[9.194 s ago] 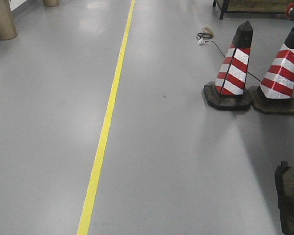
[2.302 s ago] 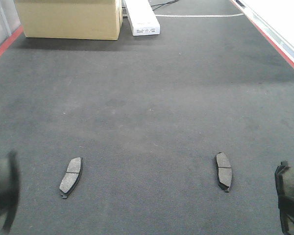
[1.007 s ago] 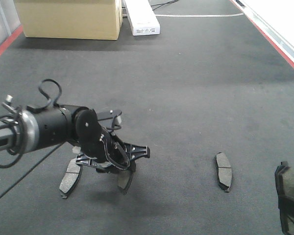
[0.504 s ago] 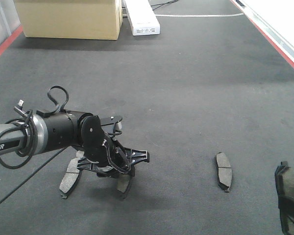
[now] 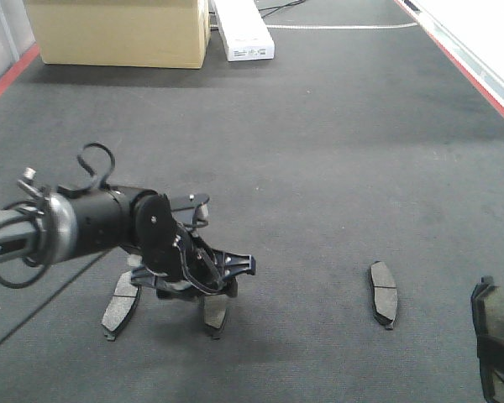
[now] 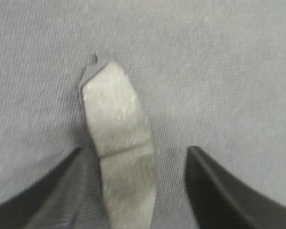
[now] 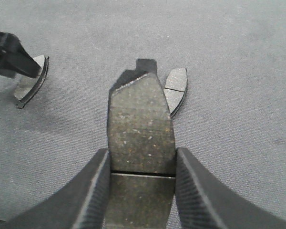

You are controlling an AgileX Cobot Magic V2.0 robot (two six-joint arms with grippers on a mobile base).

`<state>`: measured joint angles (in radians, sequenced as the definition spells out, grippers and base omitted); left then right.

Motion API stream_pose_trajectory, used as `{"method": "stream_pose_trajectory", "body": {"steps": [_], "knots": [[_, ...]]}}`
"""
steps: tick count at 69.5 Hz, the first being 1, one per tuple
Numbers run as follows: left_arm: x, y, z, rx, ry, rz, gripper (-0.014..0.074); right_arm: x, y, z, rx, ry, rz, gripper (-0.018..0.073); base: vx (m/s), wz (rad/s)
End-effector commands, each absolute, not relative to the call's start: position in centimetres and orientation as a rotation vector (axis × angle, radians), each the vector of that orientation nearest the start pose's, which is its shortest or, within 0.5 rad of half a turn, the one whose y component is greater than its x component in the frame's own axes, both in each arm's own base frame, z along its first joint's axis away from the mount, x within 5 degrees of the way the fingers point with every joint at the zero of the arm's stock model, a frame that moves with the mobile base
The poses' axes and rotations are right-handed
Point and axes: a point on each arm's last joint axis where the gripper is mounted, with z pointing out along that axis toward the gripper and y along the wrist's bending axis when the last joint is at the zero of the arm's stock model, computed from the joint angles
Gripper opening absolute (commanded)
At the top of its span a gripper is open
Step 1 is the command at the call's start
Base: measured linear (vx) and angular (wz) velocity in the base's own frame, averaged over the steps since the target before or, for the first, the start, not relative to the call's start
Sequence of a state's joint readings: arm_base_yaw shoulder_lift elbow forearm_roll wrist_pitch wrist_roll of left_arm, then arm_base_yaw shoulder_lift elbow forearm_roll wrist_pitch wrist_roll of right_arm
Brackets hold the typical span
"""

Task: Move and align brake pads A on conveyor
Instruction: 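Lower the left gripper and release its brake pad beside the placed pads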

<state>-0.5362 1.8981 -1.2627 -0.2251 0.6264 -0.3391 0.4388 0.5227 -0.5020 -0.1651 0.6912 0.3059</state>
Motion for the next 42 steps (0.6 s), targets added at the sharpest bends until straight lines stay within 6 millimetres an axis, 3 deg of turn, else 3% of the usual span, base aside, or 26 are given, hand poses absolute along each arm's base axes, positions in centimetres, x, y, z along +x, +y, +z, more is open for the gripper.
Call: {"method": "stream_pose_trajectory", "body": {"steps": [1,13,20,42], "knots": [[32.7,-20.2,23.8,0.125,2.641,-0.466,0.0462,9.6,3.4,29.9,-0.237,2.071,0.248,0.0177,0.00,0.00],[30.7,-18.0,29.1,0.258,2.511,-0.334,0.0375,9.6,3.4,29.9,-0.237,2.071,0.248,0.0177,0.00,0.00],[28.7,-16.7,31.1,0.312,2.467,-0.269,0.0298,9.6,3.4,29.9,-0.237,2.071,0.248,0.0177,0.00,0.00],[20.1,-12.1,32.6,0.357,2.318,-0.304,0.0091,9.6,3.4,29.9,-0.237,2.071,0.248,0.0177,0.00,0.00]]}}
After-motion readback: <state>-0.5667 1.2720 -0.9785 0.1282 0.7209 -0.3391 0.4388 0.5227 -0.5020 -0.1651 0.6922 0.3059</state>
